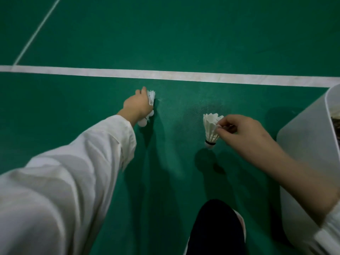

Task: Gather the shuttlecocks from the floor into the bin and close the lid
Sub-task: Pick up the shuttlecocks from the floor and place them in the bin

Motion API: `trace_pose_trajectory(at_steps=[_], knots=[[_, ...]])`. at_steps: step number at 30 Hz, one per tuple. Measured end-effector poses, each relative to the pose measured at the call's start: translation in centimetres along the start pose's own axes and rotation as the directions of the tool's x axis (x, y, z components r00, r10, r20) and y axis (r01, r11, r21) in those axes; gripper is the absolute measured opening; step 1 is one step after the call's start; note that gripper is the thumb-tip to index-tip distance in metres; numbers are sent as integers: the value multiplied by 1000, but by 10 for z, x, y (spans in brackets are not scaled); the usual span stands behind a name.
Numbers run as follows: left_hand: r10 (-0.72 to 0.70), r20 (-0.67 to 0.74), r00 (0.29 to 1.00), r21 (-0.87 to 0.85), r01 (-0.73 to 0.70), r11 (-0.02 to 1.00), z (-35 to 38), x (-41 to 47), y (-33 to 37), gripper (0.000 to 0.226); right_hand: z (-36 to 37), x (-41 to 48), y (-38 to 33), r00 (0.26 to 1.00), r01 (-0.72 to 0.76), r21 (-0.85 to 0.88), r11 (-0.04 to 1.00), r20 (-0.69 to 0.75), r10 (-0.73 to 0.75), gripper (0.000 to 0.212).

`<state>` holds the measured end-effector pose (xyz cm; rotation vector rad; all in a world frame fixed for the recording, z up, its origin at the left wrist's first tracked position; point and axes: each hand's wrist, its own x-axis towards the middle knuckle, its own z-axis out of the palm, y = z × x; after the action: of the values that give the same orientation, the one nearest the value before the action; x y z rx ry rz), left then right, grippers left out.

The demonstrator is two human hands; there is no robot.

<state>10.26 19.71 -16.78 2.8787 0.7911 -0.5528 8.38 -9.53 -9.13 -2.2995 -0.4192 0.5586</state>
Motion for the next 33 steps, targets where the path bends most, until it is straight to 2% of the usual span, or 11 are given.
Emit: trace_pose_trajectory(at_steps=[3,6,8,11,14,18,22,25,29,33], knots=[[-11,-71,997,-9,11,1000,5,-4,2,48,1,-2,1,1000,16,-20,1000,6,-16,7],[5,-121,993,-97,-17,995,-3,-20,9,25,-1,-3,3,1000,19,-31,999,15,-18,7],[40,-151,988,-160,-65,985,-15,-41,20,19,-5,-4,2,1000,24,-42,999,14,-24,7],[162,-227,960,-249,-218,944,-32,-87,41,19,-16,-6,1,999,39,-74,997,8,-39,9],[292,-362,885,-341,-417,842,-44,-137,64,23,-37,-17,1,997,78,-83,993,-10,-79,8],[389,-436,812,-427,-567,704,-57,-191,101,26,-89,-51,9,995,104,-66,992,-5,-104,10],[494,-492,717,-434,-694,575,-71,-233,139,19,-154,-111,26,981,68,59,996,-187,-56,6],[570,-495,656,-424,-755,501,-77,-257,171,13,-186,-160,50,956,-6,76,997,-293,28,16],[678,-430,596,-377,-801,464,-76,-281,211,14,-195,-211,90,944,-144,114,983,-283,172,30],[777,-376,505,-320,-858,402,-71,-299,239,10,-189,-236,114,947,-259,123,958,-165,277,11]])
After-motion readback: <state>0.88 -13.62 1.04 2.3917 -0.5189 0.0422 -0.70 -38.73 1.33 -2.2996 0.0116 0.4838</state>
